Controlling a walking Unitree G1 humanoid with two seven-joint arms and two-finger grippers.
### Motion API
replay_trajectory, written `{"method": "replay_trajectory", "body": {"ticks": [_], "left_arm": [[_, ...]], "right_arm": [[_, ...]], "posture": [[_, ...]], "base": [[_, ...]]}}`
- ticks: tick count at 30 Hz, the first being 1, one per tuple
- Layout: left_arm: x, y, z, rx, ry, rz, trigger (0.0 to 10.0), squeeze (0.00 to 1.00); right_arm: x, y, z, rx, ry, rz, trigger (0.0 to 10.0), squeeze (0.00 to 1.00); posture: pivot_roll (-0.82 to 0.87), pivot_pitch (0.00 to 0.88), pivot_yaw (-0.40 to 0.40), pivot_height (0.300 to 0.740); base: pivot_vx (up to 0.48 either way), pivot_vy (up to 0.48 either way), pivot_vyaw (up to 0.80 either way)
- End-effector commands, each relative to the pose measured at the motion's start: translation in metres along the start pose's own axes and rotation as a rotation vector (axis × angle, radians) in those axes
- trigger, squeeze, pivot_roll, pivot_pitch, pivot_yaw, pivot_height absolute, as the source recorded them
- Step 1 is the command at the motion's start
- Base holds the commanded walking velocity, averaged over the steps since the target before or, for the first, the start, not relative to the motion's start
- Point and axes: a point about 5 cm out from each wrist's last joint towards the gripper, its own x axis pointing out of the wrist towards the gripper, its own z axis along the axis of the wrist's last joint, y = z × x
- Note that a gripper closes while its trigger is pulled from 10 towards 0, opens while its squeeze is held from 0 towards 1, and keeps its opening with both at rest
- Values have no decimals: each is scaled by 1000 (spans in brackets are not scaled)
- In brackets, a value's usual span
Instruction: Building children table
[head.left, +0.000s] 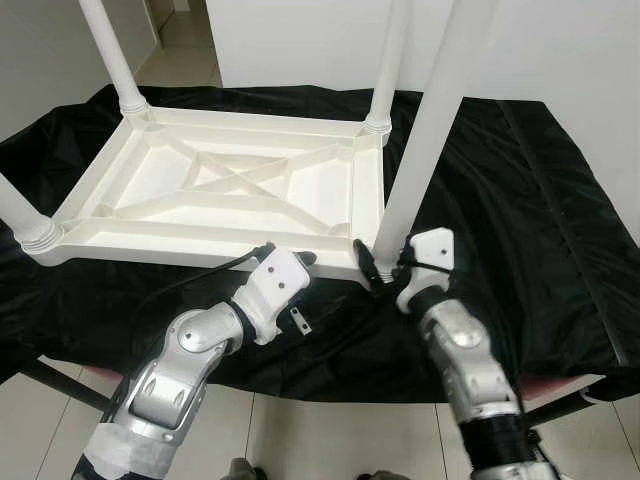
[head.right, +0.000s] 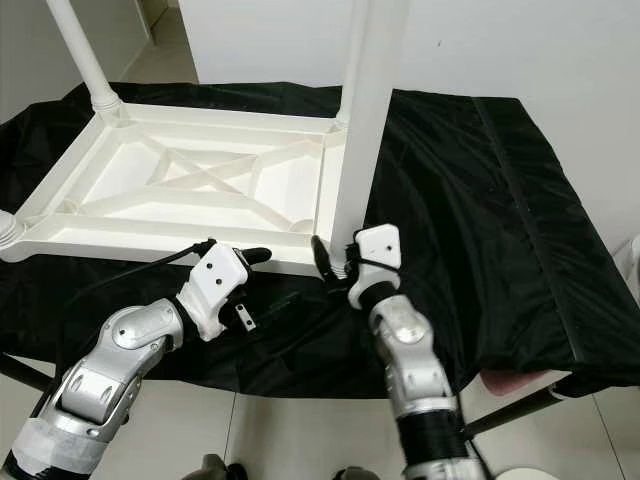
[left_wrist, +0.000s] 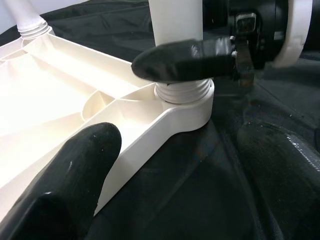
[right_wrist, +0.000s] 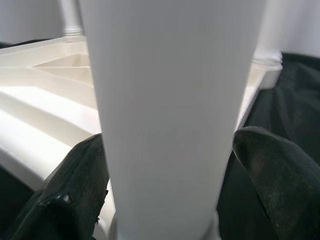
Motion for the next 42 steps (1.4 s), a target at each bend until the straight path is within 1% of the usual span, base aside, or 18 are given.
{"method": "replay_trajectory", "body": {"ticks": [1, 9, 10, 12, 13, 14, 15, 23, 24, 25, 30, 32, 34, 35, 37, 38, 40, 42], "left_arm": [[1, -3, -2, 7, 19, -1, 10000, 0], [3, -7, 0, 5, 11, -15, 10000, 0], [3, -8, 0, 4, 11, -16, 10000, 0], [3, -8, 0, 3, 10, -16, 10000, 0], [3, -9, 0, 3, 10, -15, 10000, 0], [3, -9, 0, 3, 10, -15, 10000, 0], [2, -9, 0, 3, 11, -14, 10000, 0], [1, -8, 0, 4, 14, -10, 10000, 0], [1, -8, 0, 3, 14, -10, 10000, 0], [1, -8, 0, 2, 15, -11, 10000, 0], [2, -8, -1, 2, 17, -15, 10000, 0], [2, -7, 0, 0, 16, -14, 10000, 0], [2, -7, 0, 0, 16, -14, 10000, 0], [2, -7, 0, 0, 16, -14, 10000, 0], [3, -8, -2, -10, 26, -12, 10000, 0], [3, -8, -2, -10, 26, -12, 10000, 0], [3, -9, -3, -25, 37, -4, 10000, 0], [3, -8, -3, -22, 38, -1, 10000, 0]], "right_arm": [[5, 3, -6, -13, 18, 139, 10000, 0], [18, -7, -9, -69, 74, 320, 10000, 0], [19, -9, -10, -72, 87, 337, 9451, 0], [19, -11, -11, -73, 95, 344, 9451, 0], [20, -14, -12, -74, 98, 347, 4549, 0], [20, -14, -12, -74, 98, 347, 4549, 0], [20, -16, -13, -73, 103, 347, 0, 0], [16, -21, -18, -45, 117, 356, 0, 0], [15, -21, -19, -34, 116, 342, 4000, 0], [15, -21, -19, -19, 112, 333, 10000, 0], [14, -17, -18, 11, 102, 259, 10000, 0], [14, -15, -20, 13, 110, 140, 10000, 0], [14, -15, -20, 13, 110, 140, 10000, 0], [15, -14, -20, 8, 111, 97, 10000, 0], [14, -4, -21, 62, 99, -37, 10000, 0], [14, -4, -21, 62, 99, -37, 10000, 0], [7, 6, -28, 104, 85, -197, 10000, 0], [4, 12, -32, 123, 85, -250, 10000, 0]], "posture": [[-106, 77, 44, 740], [-97, 63, 42, 740], [-93, 62, 41, 740], [-92, 61, 40, 740], [-90, 60, 38, 740], [-90, 60, 38, 740], [-88, 60, 37, 740], [-91, 63, 45, 740], [-93, 65, 46, 740], [-97, 66, 49, 740], [-101, 72, 54, 740], [-102, 83, 52, 740], [-102, 83, 52, 740], [-102, 83, 52, 740], [-104, 87, 50, 740], [-104, 87, 50, 740], [-107, 91, 52, 740], [-104, 92, 51, 740]], "base": [[0, 0, 0], [0, 0, 0], [0, 0, 0], [0, 0, 0], [0, 0, 0], [0, 0, 0], [0, 0, 0], [0, 0, 0], [0, 0, 0], [0, 0, 0], [0, 0, 0], [0, 0, 0], [0, 0, 0], [0, 0, 0], [0, 0, 0], [0, 0, 0], [0, 0, 0], [0, 0, 0]]}}
